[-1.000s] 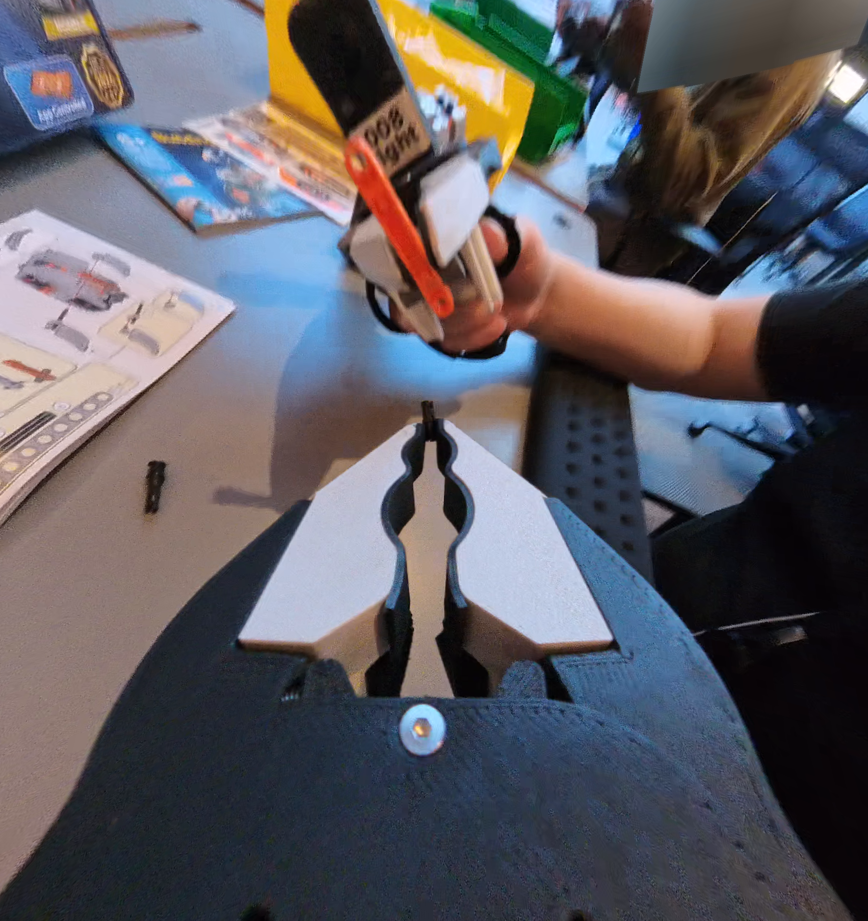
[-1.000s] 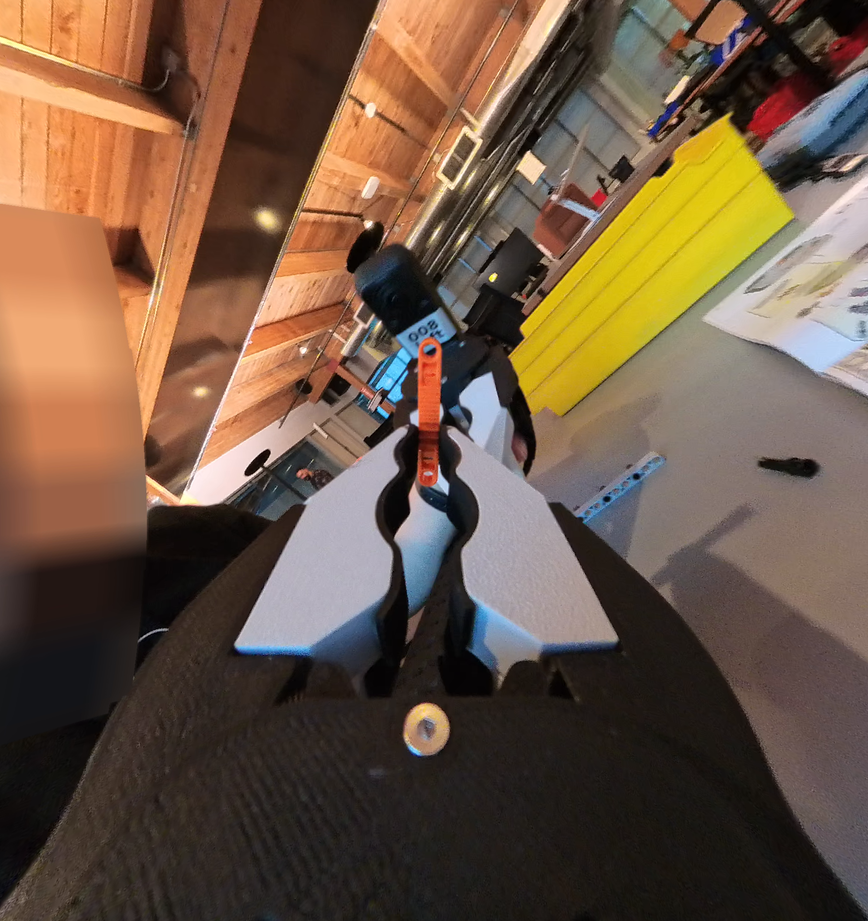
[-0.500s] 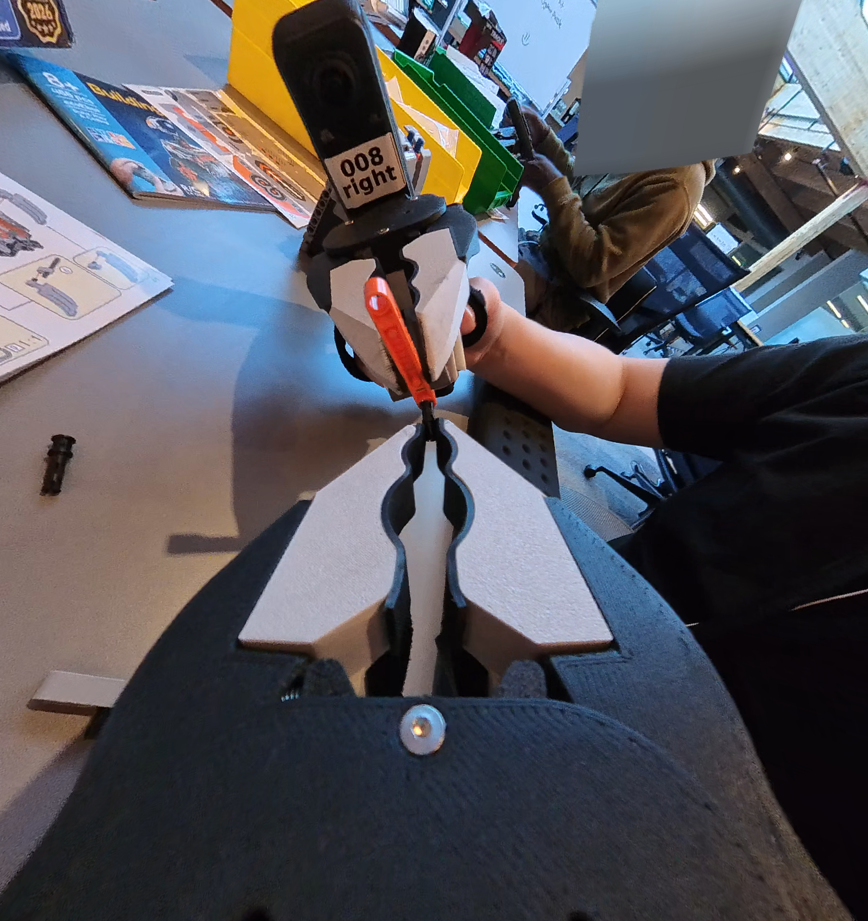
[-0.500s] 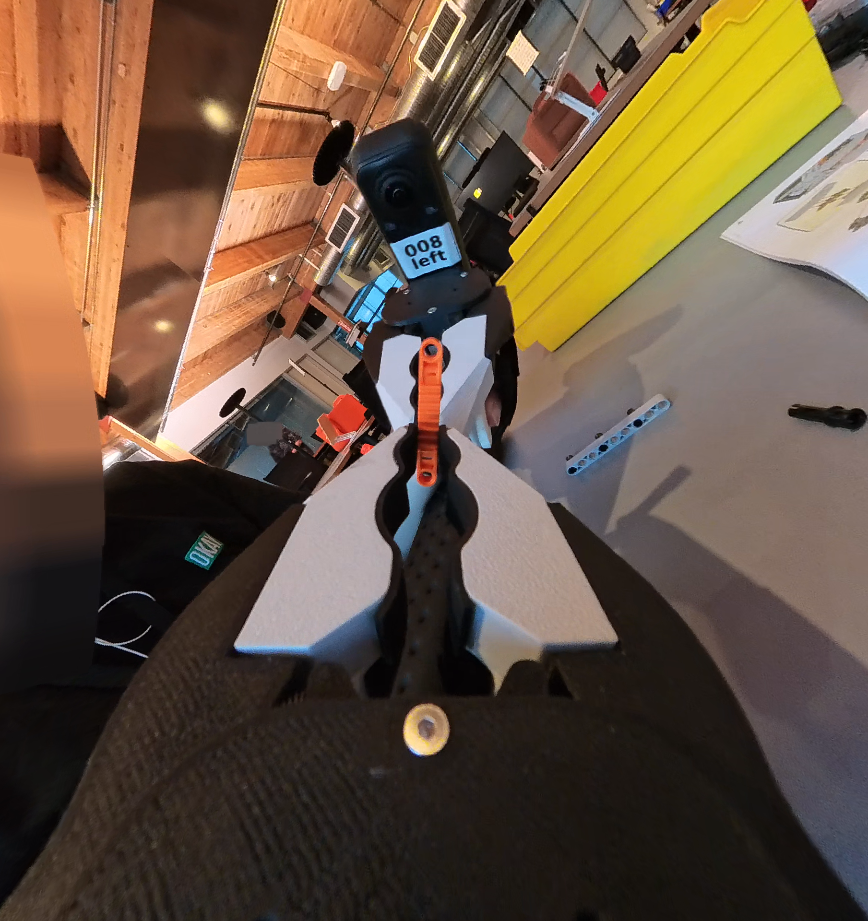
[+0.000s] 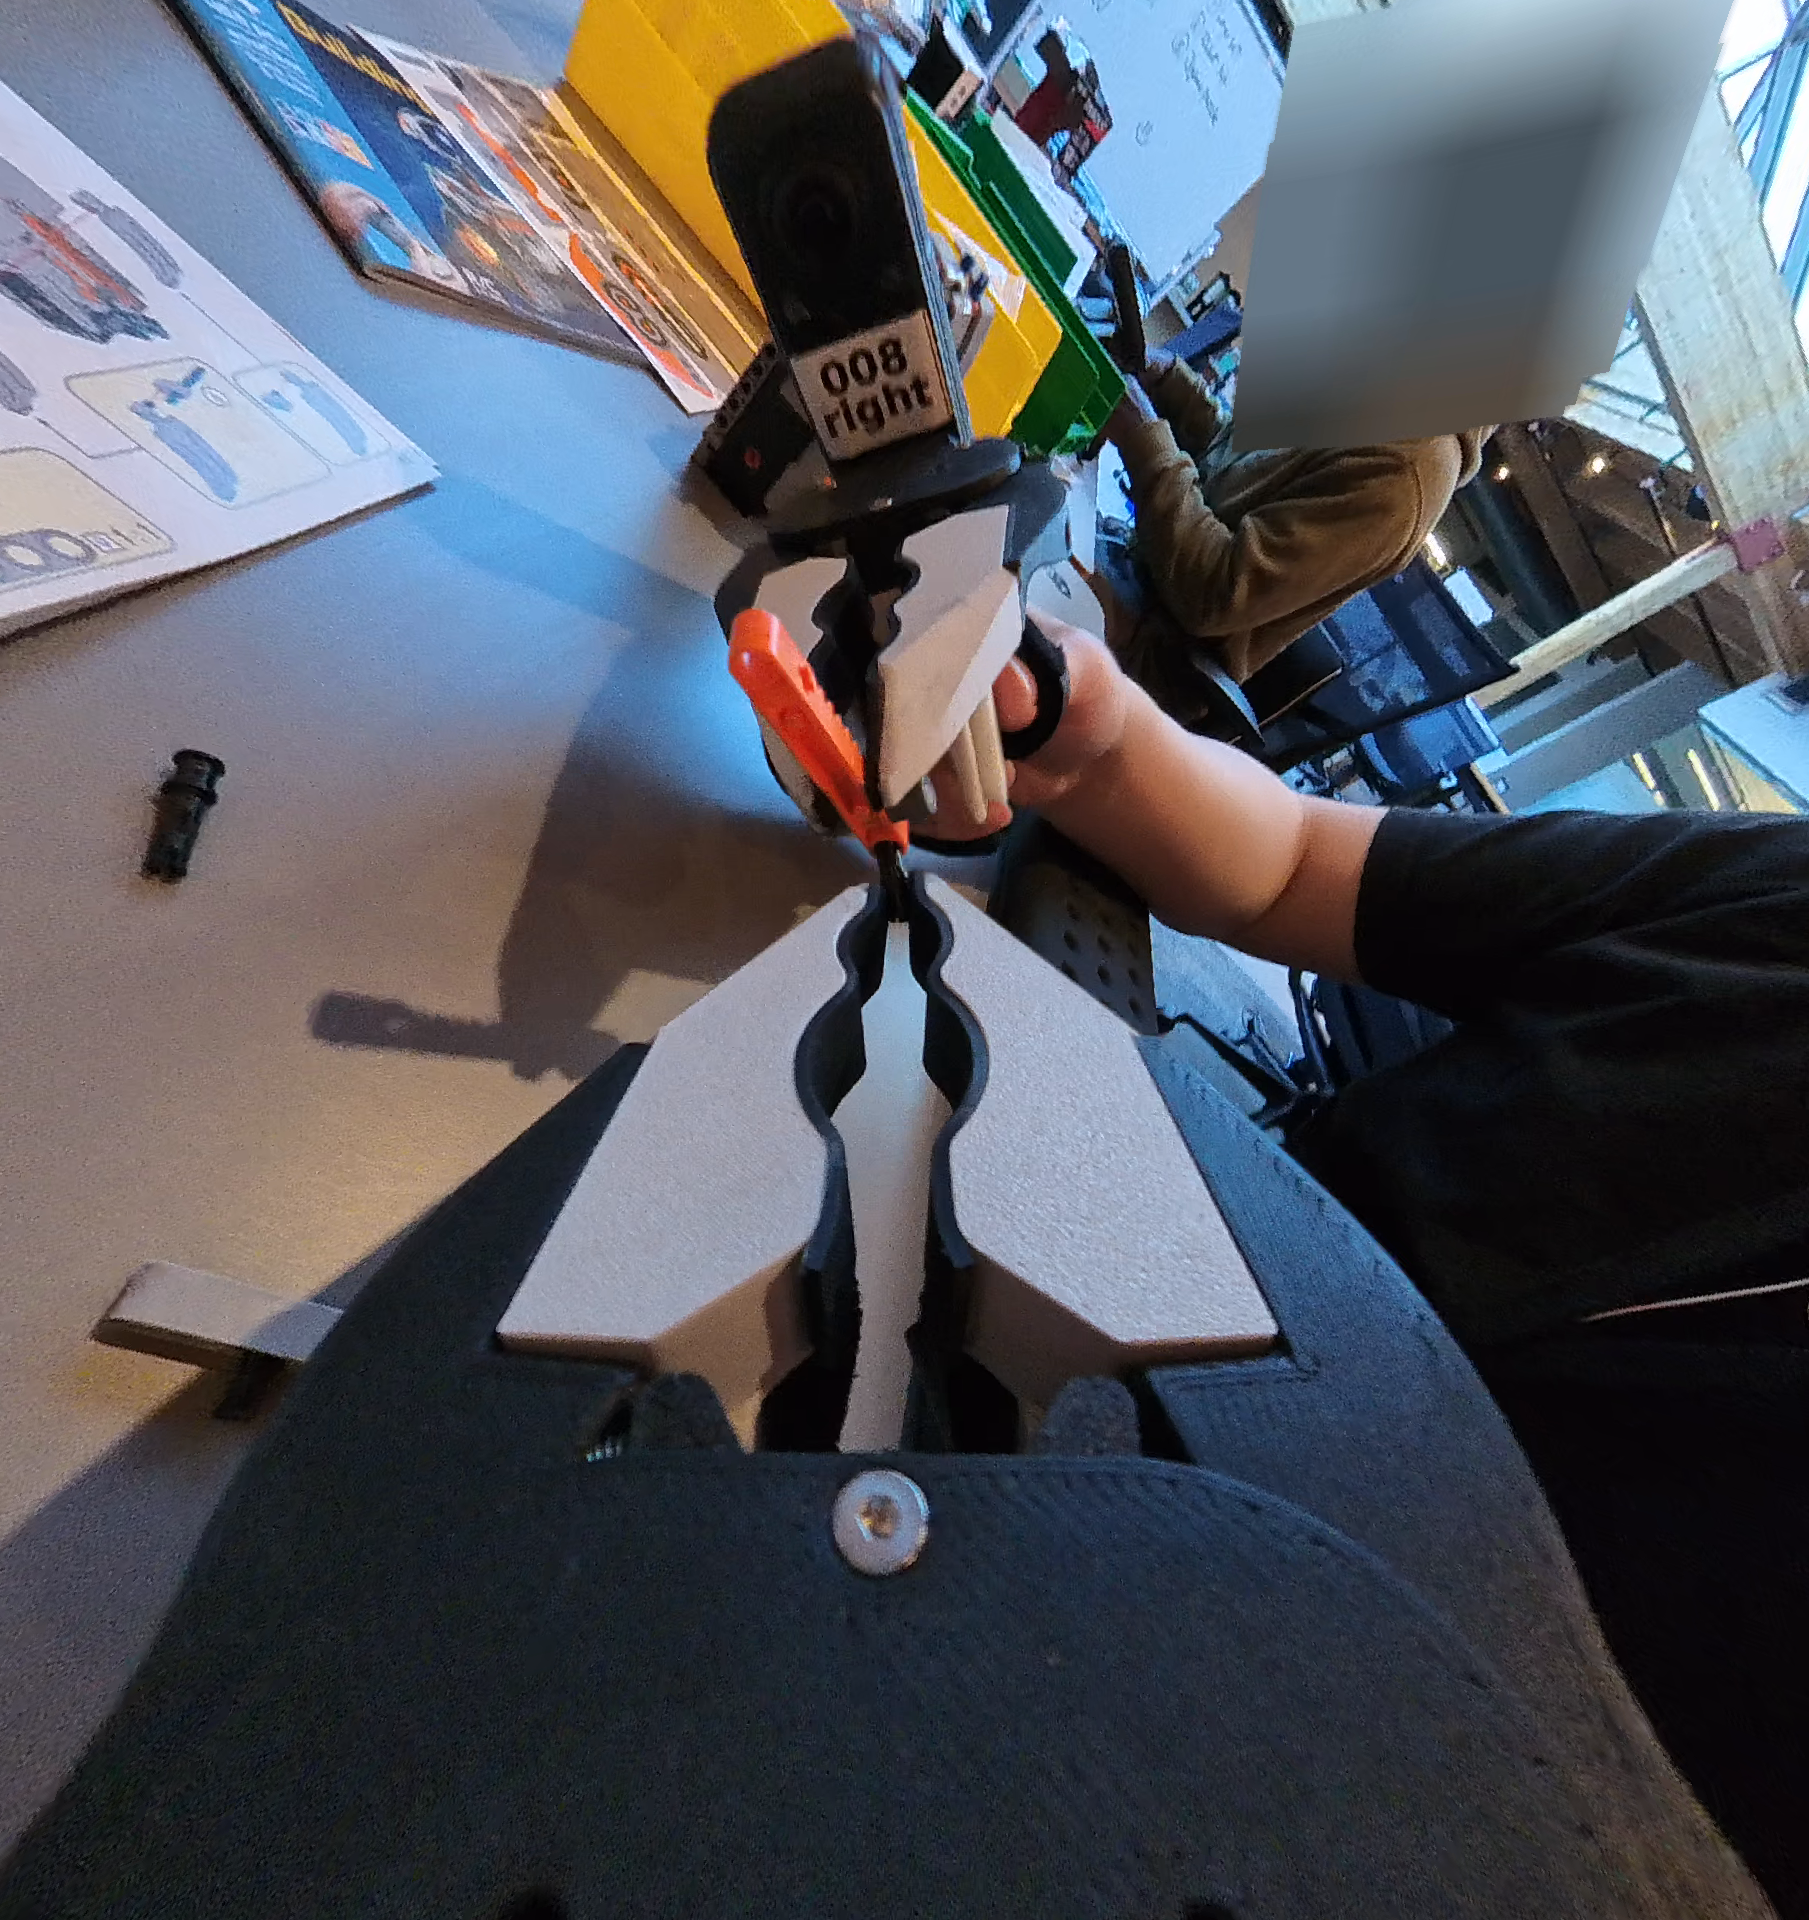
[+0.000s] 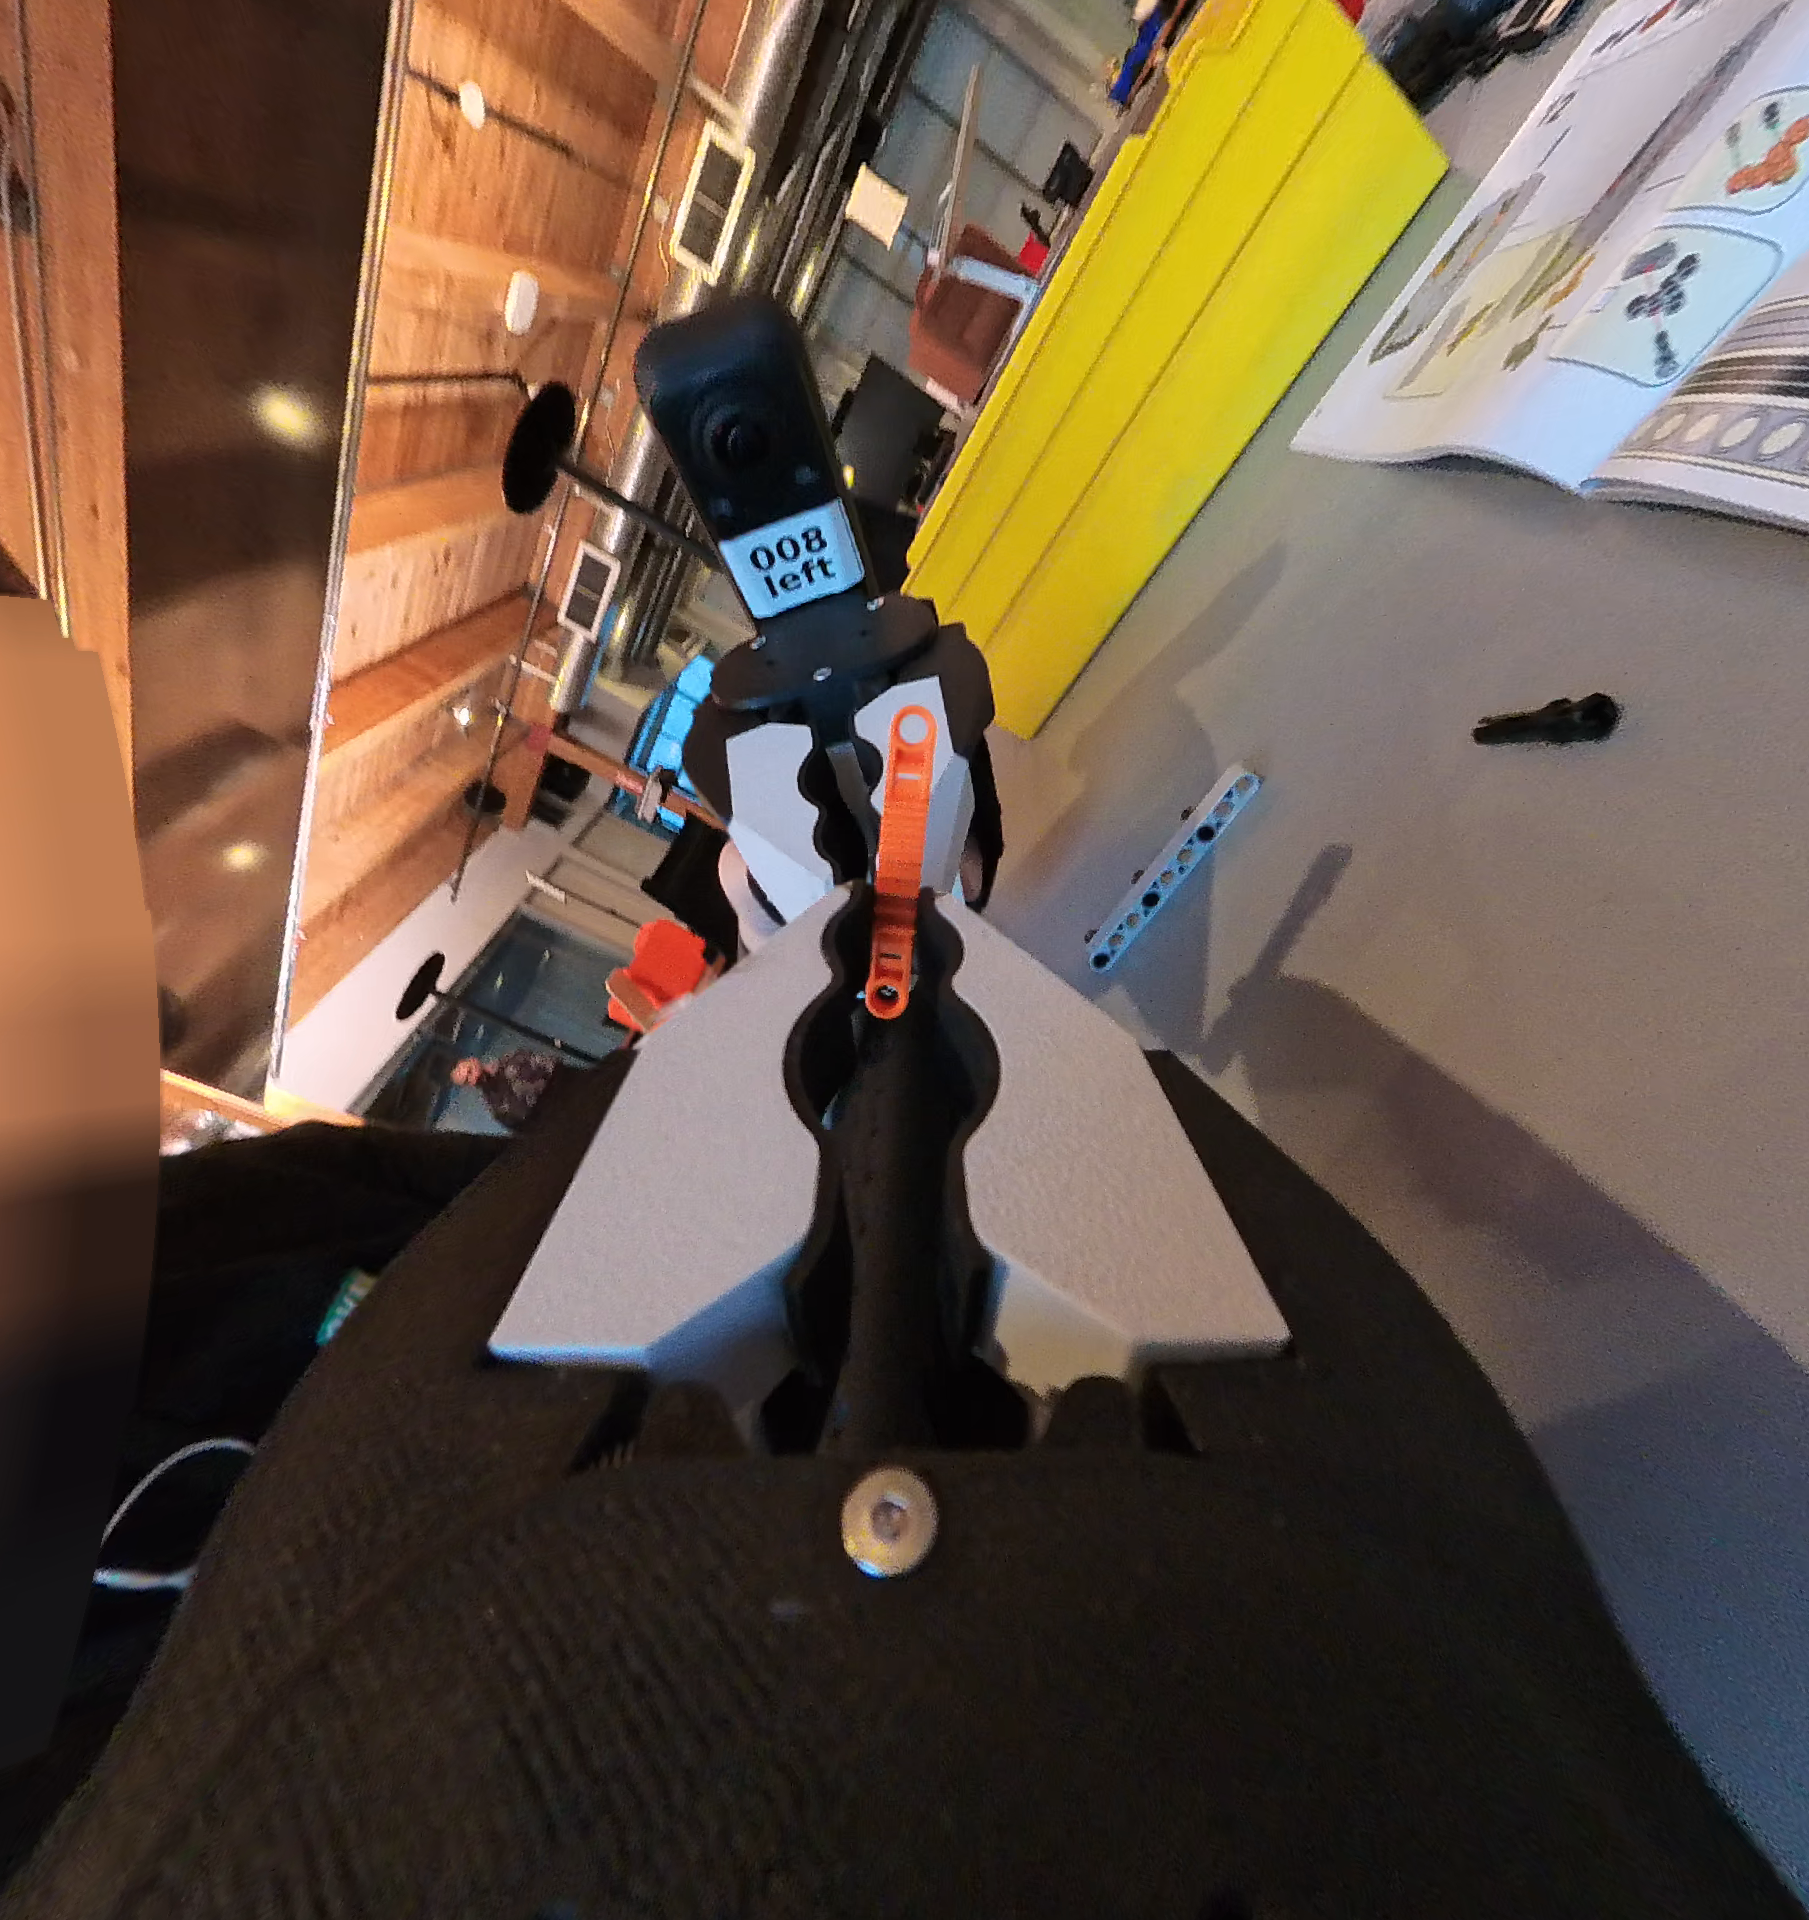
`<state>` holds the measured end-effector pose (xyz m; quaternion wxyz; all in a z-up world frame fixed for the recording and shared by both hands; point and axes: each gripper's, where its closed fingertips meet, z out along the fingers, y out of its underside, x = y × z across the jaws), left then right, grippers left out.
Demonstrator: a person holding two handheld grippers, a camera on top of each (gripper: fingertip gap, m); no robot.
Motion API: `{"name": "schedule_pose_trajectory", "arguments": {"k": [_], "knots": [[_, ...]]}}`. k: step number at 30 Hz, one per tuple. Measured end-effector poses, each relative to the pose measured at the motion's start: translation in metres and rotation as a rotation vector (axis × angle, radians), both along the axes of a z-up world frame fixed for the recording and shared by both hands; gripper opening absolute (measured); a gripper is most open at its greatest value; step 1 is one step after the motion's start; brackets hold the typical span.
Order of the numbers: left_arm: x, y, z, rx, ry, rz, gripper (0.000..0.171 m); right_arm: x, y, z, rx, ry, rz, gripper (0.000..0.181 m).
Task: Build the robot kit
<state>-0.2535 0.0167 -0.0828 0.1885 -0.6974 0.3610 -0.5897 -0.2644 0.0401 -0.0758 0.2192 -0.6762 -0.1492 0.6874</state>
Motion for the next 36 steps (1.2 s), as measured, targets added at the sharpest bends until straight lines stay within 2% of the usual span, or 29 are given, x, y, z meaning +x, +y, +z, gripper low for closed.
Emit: {"name": "schedule_pose_trajectory", "arguments": {"k": [7,12,18,21,26,36], "knots": [[0.0,0.012,0.006,0.005,-0.048,0.069,0.0,0.002,0.011,0.005,-0.083,0.098,-0.076,0.004],[-0.002,0.024,0.011,-0.01,-0.104,0.15,0.0,0.004,0.023,0.01,-0.114,0.158,-0.179,0.004],[-0.005,0.032,0.017,0.051,-0.131,0.219,0.0,0.004,0.032,0.015,-0.212,0.277,-0.253,0.004],[-0.005,0.033,0.019,0.07,-0.136,0.238,0.0,0.005,0.033,0.016,-0.21,0.288,-0.269,0.004],[-0.006,0.029,0.016,0.032,-0.136,0.199,0.0,0.003,0.031,0.016,-0.147,0.245,-0.242,0.004],[-0.01,0.005,0.016,-0.08,-0.154,0.029,0.0,-0.008,0.004,0.019,-0.018,0.184,0.019,0.004]]}}
